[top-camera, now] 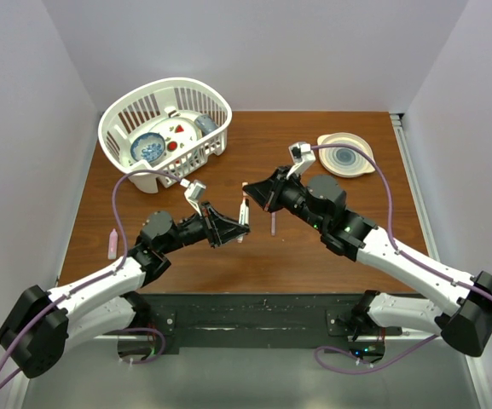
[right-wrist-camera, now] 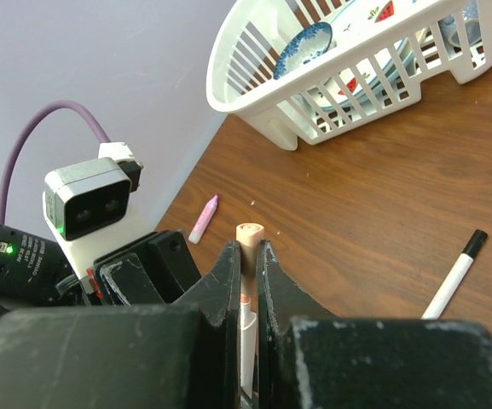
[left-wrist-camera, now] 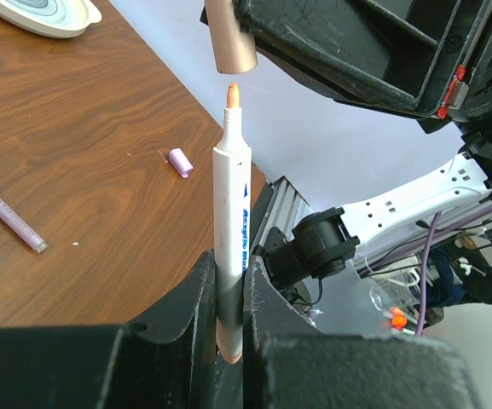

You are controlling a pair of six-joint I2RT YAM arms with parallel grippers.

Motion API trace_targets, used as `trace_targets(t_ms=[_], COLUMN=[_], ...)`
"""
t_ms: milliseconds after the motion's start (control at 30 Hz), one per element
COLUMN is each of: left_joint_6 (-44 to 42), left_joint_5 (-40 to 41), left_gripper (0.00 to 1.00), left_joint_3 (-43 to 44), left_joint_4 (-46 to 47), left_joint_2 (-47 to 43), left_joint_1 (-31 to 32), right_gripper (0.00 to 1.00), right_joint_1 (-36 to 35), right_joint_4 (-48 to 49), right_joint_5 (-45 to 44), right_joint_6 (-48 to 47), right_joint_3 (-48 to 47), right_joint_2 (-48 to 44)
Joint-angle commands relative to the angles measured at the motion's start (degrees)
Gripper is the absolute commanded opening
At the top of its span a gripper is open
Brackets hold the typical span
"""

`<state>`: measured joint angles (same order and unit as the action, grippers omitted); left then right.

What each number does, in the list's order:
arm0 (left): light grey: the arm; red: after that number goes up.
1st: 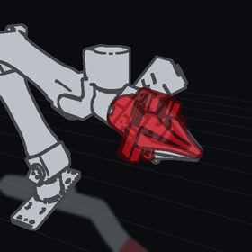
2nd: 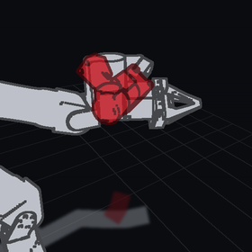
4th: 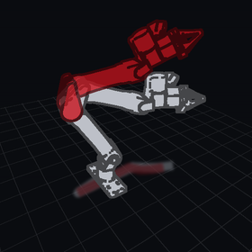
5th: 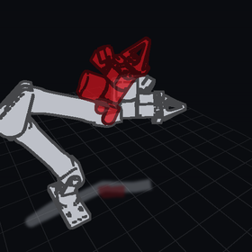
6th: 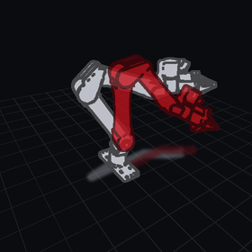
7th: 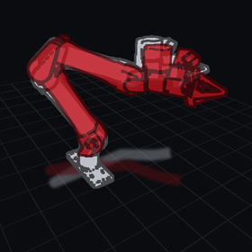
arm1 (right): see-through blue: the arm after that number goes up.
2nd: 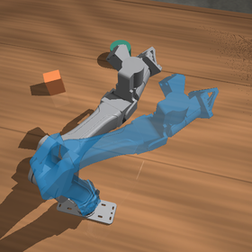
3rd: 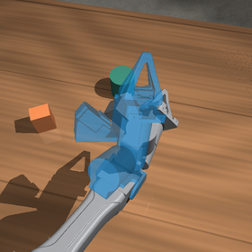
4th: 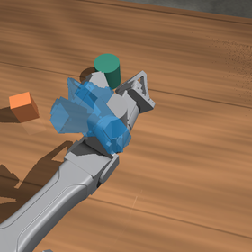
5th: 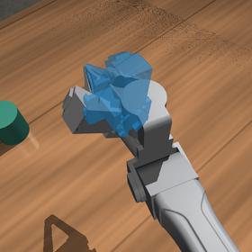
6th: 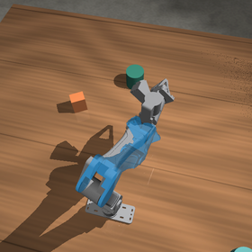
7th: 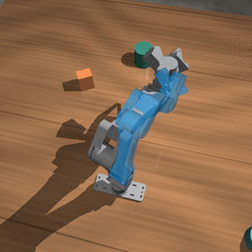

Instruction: Insert the pens into the pen caps

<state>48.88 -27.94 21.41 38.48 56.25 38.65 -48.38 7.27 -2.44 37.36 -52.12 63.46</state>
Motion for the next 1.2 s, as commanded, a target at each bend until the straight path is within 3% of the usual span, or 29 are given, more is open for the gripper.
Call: trace_targets(t_ms=[0,867,1167], left_joint_6=[-1.2,0.0,-1.9], left_joint_5=[0.6,3.8,4.6], left_gripper=[0.00,0.00,0.00], left_joint_3=[2.2,5.8,7.9], left_joint_4=[2.7,4.1,4.6], left_joint_2=[-0.1,2.8,3.7], left_joint_1=[-0.2,-0.2,-0.2], right_gripper=[0.00,0.00,0.00], right_joint_1=[-0.3,-1.6,-5.8], right_joint_4=[2.0,4.8,7.9], right_joint_5=[-0.2,-0.8,-4.5], right_joint_6=[-0.1,4.2,8.7], right_joint_3=[-0.4,8.6,13.4], right_joint_2=[0.3,-2.8,-4.1])
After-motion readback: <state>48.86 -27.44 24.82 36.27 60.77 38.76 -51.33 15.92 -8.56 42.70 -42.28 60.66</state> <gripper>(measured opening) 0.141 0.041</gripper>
